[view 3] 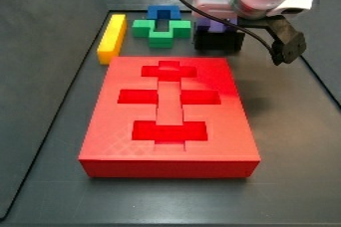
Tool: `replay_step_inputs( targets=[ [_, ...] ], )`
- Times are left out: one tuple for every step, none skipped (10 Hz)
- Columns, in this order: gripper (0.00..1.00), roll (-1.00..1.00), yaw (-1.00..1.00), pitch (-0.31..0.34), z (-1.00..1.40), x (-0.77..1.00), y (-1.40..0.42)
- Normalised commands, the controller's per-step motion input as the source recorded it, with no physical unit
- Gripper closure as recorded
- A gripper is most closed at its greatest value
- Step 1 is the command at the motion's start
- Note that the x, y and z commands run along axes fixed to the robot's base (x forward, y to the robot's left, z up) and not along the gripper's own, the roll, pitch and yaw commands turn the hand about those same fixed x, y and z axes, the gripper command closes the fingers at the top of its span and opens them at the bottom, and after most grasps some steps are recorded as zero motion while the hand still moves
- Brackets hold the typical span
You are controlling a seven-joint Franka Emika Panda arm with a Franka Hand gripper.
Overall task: Pick up the purple object. Move up. Place the purple object on the fixture. Regrasp the purple object. Move to above the board. Insert the purple object.
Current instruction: Regrasp the purple object.
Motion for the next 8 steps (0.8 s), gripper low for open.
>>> replay_step_inputs(
  targets=[
    [1.0,0.0,0.0,0.0,0.0,0.0,0.0],
    [1.0,0.0,0.0,0.0,0.0,0.0,0.0],
    [1.0,0.0,0.0,0.0,0.0,0.0,0.0],
    [1.0,0.0,0.0,0.0,0.0,0.0,0.0],
    [1.0,0.0,0.0,0.0,0.0,0.0,0.0],
    [1.0,0.0,0.0,0.0,0.0,0.0,0.0],
    [1.0,0.0,0.0,0.0,0.0,0.0,0.0],
    [1.0,0.0,0.0,0.0,0.0,0.0,0.0]
  ],
)
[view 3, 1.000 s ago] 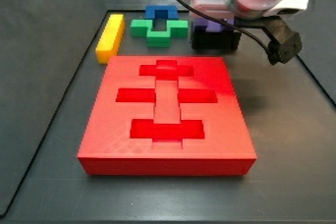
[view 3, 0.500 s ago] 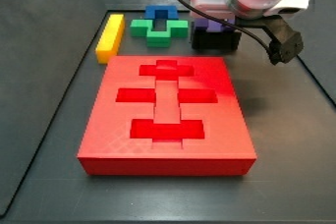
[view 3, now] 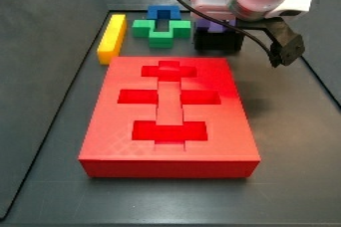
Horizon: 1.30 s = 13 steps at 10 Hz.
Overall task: Pick up the purple object. Move up. Place the purple object on the fixture. Regrasp the purple object. Move to above the board. Insert the purple object.
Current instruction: Move to above the board.
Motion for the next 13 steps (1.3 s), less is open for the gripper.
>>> replay_step_inputs(
  targets=[
    [1.0,0.0,0.0,0.0,1.4,0.0,0.0],
    [1.0,-0.05,0.0,-0.041,1.4,0.0,-0.03],
    [1.0,-0.08,-0.01,-0.035,1.4,-0.02,-0.04],
    [1.0,-0.04,-0.02,-0.037,1.4,-0.02,-0.02],
    [1.0,-0.03,-0.02,-0.016,1.4,-0.01,-0.03],
    [1.0,-0.01,-0.03,0.017,1.4,-0.01,-0.04],
    [1.0,0.0,-0.03,0.025,1.4,-0.01,-0.04],
    [1.0,-0.01,-0.02,0.047,0.73,0.01,-0.02],
    [1.0,0.01,-0.02,0.062,0.48,0.02,-0.01],
    [1.0,0.01,0.0,0.082,0.2,0.04,-0.02],
    [1.0,-1.0,0.03,0.202,0.31,-1.17,-1.4],
    [1.0,-1.0,0.03,0.201,0.29,-1.19,-1.4],
    [1.0,-1.0,0.05,0.164,0.32,-1.29,-1.4]
  ],
)
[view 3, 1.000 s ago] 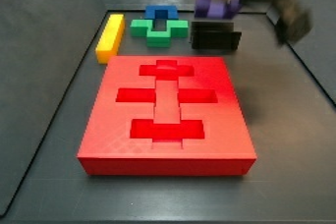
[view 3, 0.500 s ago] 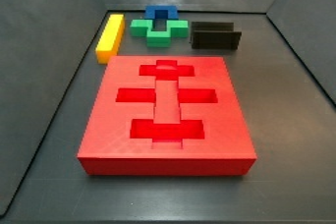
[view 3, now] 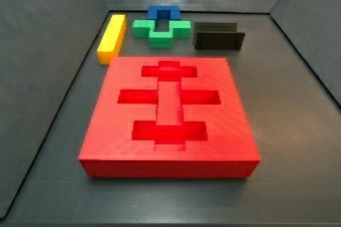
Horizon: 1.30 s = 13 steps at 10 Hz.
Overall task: Pick up the purple object. Move up. Place the purple object on the fixture. Regrasp the purple object. Move to above the board. Insert the purple object.
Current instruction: Move to above the board, then insert the purple object.
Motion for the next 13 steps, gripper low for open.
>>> replay_step_inputs(
  targets=[
    [1.0,-1.0,0.07,0.16,0.29,-1.32,-1.4],
    [1.0,-1.0,0.08,0.149,0.29,-1.32,-1.4],
    [1.0,-1.0,0.09,0.143,0.27,-1.33,-1.4],
    [1.0,-1.0,0.1,0.123,0.07,-0.43,-0.42],
    [1.0,-1.0,0.1,0.117,0.01,-0.14,-0.1],
    [1.0,-1.0,0.09,0.11,0.02,-0.03,-0.01],
    [1.0,-1.0,0.09,0.084,0.02,-0.06,-0.02],
    [1.0,-0.81,0.07,0.016,0.01,-0.09,0.01],
    [1.0,-0.59,0.04,-0.025,-0.01,-0.08,0.04],
    [1.0,-0.35,0.02,-0.048,0.01,-0.07,0.02],
    [1.0,-0.27,0.01,-0.049,0.0,-0.06,0.02],
    [1.0,-0.02,-0.02,0.0,-0.14,0.1,-0.14],
    [1.0,-0.11,-0.18,-0.059,-0.23,0.34,-0.39]
  ],
)
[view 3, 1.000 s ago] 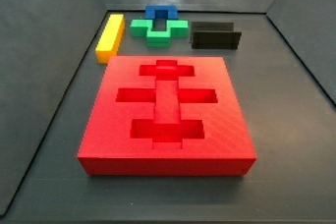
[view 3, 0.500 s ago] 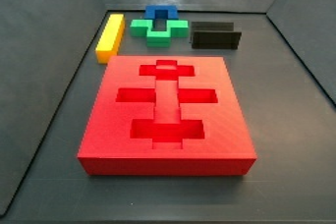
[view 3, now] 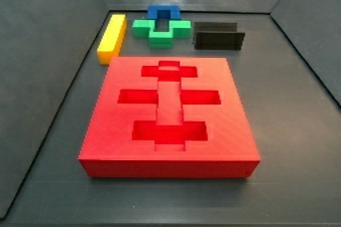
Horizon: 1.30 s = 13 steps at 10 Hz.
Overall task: Pick up the purple object. Move up. Place the purple object on the fixture. Regrasp the purple object. Move to above the board. Insert the purple object.
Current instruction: Insert the purple object.
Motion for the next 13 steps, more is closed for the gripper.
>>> replay_step_inputs(
  targets=[
    [1.0,-0.12,-0.25,-0.113,-0.33,0.35,-0.56],
    [1.0,-0.1,-0.27,-0.179,-0.31,0.27,-0.62],
    [1.0,-0.06,-0.3,-0.156,-0.35,0.22,-0.66],
    [1.0,-0.11,-0.35,-0.15,-0.24,0.13,-0.63],
    [1.0,-0.09,0.0,-0.026,-0.36,0.0,-0.39],
    [1.0,-0.01,0.0,-0.034,-0.43,0.04,-0.53],
    [1.0,0.0,0.0,0.0,-0.49,0.28,-0.58],
    [1.0,0.0,0.0,0.0,-0.72,0.46,-0.5],
    [1.0,0.0,0.2,0.001,-0.71,0.75,-0.35],
    [1.0,0.05,0.19,0.0,-0.59,0.65,-0.25],
    [1.0,0.03,0.14,0.034,-0.35,0.53,0.06],
    [1.0,0.0,0.35,0.047,-0.15,0.45,0.33],
    [1.0,0.0,0.6,0.021,-0.17,0.1,0.26]
  ],
)
